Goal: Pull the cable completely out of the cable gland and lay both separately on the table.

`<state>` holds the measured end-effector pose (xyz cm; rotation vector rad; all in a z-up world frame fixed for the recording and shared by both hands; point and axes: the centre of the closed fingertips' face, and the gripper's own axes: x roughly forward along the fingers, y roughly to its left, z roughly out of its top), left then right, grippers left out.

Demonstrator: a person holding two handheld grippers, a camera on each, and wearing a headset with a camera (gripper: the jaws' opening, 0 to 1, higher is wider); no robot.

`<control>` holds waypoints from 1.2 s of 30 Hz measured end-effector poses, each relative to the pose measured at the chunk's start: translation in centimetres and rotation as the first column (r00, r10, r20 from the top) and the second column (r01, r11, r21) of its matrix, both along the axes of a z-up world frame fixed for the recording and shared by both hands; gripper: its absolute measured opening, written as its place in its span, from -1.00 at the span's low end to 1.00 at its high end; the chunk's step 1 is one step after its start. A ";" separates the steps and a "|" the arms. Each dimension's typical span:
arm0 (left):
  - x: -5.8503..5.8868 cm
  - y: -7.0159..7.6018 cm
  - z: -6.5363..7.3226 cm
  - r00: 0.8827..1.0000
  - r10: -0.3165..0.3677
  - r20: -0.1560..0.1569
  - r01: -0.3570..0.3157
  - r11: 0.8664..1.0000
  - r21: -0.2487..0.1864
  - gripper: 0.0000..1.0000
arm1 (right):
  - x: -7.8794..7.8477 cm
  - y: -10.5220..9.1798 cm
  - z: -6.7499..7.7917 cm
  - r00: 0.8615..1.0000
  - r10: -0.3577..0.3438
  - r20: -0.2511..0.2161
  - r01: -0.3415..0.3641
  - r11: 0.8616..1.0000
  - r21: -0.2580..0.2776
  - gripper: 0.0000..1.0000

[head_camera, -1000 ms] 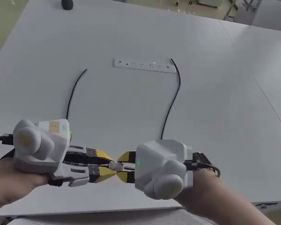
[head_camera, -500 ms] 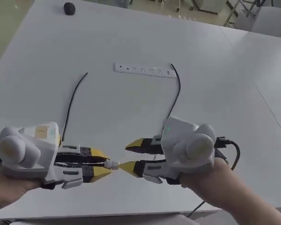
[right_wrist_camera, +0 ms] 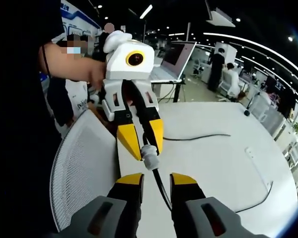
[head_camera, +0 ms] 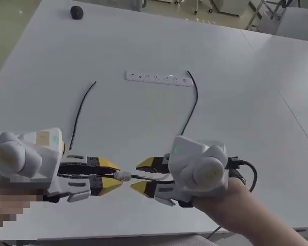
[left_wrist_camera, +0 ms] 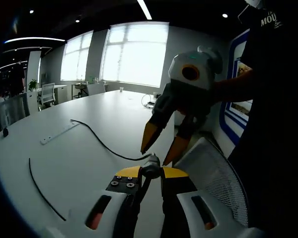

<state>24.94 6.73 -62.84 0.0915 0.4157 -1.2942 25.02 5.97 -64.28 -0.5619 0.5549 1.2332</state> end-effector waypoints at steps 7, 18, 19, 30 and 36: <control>-0.3 -0.1 -0.3 1.000 0.008 -0.016 -0.008 1.000 0.007 -0.69 | 0.0 0.1 0.1 1.000 0.003 0.014 -0.003 1.000 0.003 -0.77; -0.7 -0.2 -0.5 1.000 0.011 -0.015 -0.011 1.000 0.018 -0.69 | -0.7 0.0 -1.0 0.999 0.041 0.030 -0.040 0.998 -0.038 -0.91; -0.8 -0.3 -0.6 1.000 0.010 -0.016 -0.010 1.000 0.019 -0.69 | -0.9 0.2 -1.0 0.999 0.044 0.032 -0.043 0.998 -0.040 -0.91; -0.9 -0.3 -1.0 1.000 0.007 -0.013 -0.007 0.999 0.033 -0.69 | -0.7 0.1 -1.4 0.998 0.037 0.057 -0.035 0.998 -0.047 -0.98; -0.9 -0.6 -1.3 1.000 -0.003 -0.005 0.003 0.999 0.047 -0.69 | -0.7 -0.1 -1.9 0.999 0.026 0.042 -0.023 0.998 -0.052 -1.00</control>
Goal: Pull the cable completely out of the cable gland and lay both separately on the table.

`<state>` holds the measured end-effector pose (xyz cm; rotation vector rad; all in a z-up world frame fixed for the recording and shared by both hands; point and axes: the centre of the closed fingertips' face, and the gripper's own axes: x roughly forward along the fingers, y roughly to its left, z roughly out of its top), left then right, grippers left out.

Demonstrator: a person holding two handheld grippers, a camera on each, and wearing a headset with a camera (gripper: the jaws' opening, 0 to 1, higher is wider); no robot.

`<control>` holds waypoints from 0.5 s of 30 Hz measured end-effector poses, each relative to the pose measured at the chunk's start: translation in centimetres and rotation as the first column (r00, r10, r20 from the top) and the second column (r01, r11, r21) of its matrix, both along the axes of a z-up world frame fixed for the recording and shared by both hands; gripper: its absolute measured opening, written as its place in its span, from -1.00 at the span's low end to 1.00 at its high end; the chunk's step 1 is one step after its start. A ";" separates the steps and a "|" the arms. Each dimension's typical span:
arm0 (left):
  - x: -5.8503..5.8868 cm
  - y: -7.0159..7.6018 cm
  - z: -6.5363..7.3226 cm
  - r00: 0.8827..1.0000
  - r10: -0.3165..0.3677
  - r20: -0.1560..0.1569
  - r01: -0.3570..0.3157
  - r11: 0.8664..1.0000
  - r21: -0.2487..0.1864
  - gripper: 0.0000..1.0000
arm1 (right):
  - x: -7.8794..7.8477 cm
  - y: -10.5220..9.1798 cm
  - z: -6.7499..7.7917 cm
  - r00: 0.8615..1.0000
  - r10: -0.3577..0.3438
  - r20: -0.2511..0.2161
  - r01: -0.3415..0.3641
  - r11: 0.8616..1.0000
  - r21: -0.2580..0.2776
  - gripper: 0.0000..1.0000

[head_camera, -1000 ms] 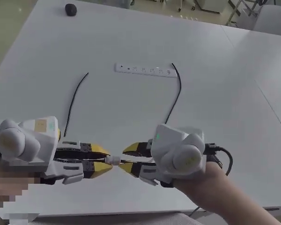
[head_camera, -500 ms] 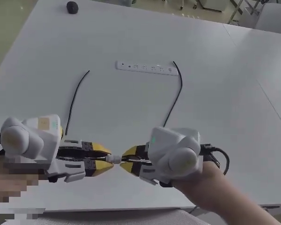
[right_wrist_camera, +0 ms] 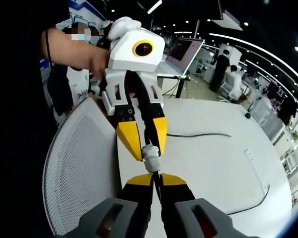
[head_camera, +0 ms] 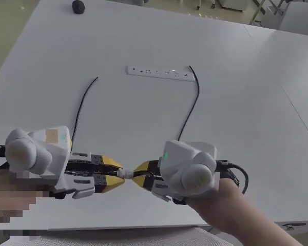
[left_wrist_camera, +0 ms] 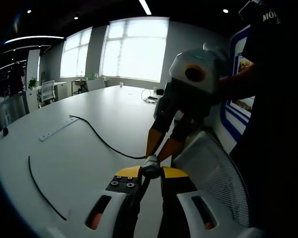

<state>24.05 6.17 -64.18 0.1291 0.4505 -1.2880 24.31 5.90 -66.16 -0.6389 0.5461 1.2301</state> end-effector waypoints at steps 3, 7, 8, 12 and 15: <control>0.0 -0.1 -0.2 1.000 -0.002 0.001 0.002 1.000 0.003 -0.69 | 0.0 -0.1 -0.2 1.000 -0.015 -0.016 0.015 1.000 0.001 -1.00; 0.3 -0.1 -0.1 1.000 0.002 0.000 -0.002 1.000 0.001 -0.69 | 0.3 -0.2 -0.1 0.998 -0.056 -0.037 0.057 0.998 0.022 -1.00; 0.4 -0.1 0.0 1.000 0.003 -0.001 -0.003 1.000 0.001 -0.69 | 0.4 -0.2 0.0 0.997 -0.065 -0.042 0.066 0.997 0.027 -1.00; 0.7 -0.1 -0.1 1.000 0.003 -0.001 -0.003 1.000 0.005 -0.69 | 0.8 -0.3 -0.2 0.995 -0.089 -0.047 0.090 0.996 0.028 -1.00; 0.9 -0.1 -0.1 1.000 0.006 -0.002 -0.006 1.000 0.002 -0.69 | 1.1 -0.5 -0.3 0.992 -0.110 -0.060 0.112 0.993 0.033 -1.00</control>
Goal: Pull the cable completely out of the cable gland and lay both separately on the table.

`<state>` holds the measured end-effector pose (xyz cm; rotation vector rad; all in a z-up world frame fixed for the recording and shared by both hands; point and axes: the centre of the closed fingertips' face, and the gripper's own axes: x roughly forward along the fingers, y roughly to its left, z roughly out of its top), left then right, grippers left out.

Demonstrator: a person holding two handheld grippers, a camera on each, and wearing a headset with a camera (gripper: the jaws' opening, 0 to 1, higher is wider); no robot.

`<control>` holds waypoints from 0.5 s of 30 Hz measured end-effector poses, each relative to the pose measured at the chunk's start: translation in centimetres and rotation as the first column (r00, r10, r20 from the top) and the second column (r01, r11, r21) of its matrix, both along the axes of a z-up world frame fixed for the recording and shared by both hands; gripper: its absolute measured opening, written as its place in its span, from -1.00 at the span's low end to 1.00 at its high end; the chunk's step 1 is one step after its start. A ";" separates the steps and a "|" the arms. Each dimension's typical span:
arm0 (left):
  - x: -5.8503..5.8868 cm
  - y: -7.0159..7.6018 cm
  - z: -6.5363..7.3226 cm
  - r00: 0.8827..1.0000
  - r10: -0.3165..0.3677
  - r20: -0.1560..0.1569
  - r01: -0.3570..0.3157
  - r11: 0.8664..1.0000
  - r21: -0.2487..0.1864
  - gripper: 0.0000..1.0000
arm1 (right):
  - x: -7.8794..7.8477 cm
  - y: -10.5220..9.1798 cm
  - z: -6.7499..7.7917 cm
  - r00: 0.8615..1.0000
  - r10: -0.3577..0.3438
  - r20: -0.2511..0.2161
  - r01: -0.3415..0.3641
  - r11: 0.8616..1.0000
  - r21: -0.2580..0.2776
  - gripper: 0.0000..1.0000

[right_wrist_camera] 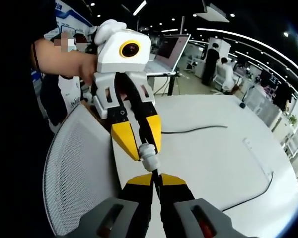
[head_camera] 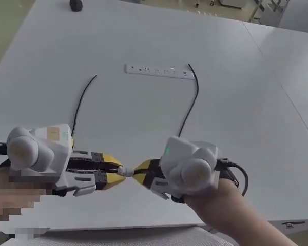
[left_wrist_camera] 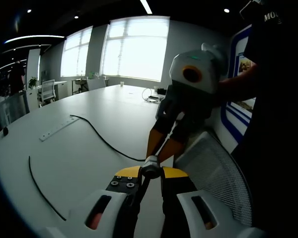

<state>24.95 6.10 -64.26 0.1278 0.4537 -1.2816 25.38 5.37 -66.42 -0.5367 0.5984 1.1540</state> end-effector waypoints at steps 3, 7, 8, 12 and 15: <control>0.1 0.0 0.0 1.000 0.002 -0.001 -0.002 1.000 0.000 -0.69 | 0.2 -0.4 -0.3 1.000 -0.023 -0.012 0.023 1.000 -0.001 -1.00; 0.4 0.2 -0.1 1.000 0.005 -0.006 -0.005 1.000 -0.003 -0.69 | 0.7 -0.9 -0.5 0.995 -0.082 -0.064 0.084 0.996 0.028 -1.00; 0.5 0.2 0.0 1.000 0.006 -0.008 -0.006 1.000 -0.005 -0.69 | 0.8 -1.0 -0.6 0.994 -0.086 -0.067 0.088 0.996 0.029 -1.00; 0.8 0.2 0.0 1.000 0.005 -0.006 -0.005 1.000 -0.004 -0.69 | 1.2 -1.3 -0.8 0.990 -0.112 -0.080 0.115 0.993 0.027 -1.00; 1.1 0.2 0.1 1.000 0.009 -0.006 -0.009 1.000 -0.006 -0.69 | 1.6 -1.8 -1.1 0.983 -0.154 -0.102 0.158 0.987 0.029 -1.00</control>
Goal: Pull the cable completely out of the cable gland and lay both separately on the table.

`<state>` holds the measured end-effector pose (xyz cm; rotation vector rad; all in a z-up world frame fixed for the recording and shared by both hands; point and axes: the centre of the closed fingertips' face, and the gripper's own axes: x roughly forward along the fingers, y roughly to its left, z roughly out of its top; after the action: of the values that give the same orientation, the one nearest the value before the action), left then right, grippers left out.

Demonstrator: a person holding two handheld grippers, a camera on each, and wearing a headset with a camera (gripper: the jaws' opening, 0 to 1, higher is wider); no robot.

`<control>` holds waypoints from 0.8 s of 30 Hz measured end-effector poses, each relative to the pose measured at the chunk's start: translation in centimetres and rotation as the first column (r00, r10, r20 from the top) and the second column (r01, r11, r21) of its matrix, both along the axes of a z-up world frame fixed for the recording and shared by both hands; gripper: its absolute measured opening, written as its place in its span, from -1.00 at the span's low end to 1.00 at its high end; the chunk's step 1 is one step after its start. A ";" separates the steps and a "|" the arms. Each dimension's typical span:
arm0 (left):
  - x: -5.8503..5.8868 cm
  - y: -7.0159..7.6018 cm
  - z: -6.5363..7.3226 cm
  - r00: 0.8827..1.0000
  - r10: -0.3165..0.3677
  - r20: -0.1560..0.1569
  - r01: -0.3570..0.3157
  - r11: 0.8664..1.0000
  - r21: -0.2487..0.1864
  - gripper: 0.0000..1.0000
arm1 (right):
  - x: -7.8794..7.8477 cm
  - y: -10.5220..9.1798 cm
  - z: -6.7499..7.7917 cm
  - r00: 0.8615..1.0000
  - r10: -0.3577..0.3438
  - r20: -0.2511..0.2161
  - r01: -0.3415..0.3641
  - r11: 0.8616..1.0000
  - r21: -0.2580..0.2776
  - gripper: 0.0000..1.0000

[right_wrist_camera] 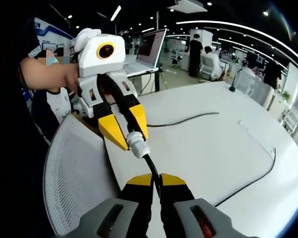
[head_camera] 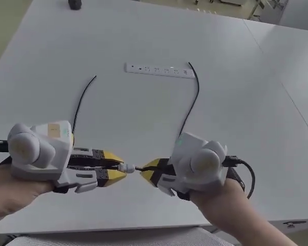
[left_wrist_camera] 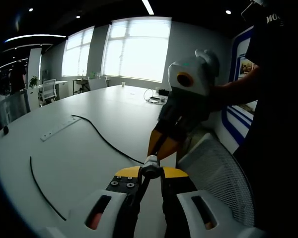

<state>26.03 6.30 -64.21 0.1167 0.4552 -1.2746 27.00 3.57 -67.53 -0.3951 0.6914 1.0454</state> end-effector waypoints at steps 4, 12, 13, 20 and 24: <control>0.2 0.1 0.0 1.000 0.005 -0.004 -0.005 1.000 -0.007 -0.69 | 0.4 -0.7 -0.4 0.997 -0.068 -0.043 0.069 0.997 0.021 -1.00; -0.1 0.2 -0.2 1.000 0.001 -0.011 -0.001 1.000 -0.008 -0.69 | 0.7 -2.3 -2.0 0.977 -0.174 -0.122 0.178 0.984 0.020 -1.00; -0.1 0.2 -0.2 1.000 0.000 -0.012 0.000 1.000 -0.007 -0.69 | 0.7 -2.5 -2.1 0.975 -0.182 -0.128 0.186 0.982 0.020 -1.00; -0.3 0.3 -0.3 1.000 0.001 -0.013 -0.001 1.000 -0.006 -0.69 | 0.6 -3.1 -2.7 0.956 -0.235 -0.178 0.243 0.970 0.024 -1.00; -0.3 0.3 -0.3 1.000 0.005 -0.016 -0.005 1.000 -0.006 -0.69 | 0.5 -3.0 -2.8 0.963 -0.218 -0.158 0.224 0.975 0.017 -1.00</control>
<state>25.77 6.57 -64.46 0.1004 0.4649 -1.2725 27.48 0.59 -70.29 -0.2020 0.8359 0.8801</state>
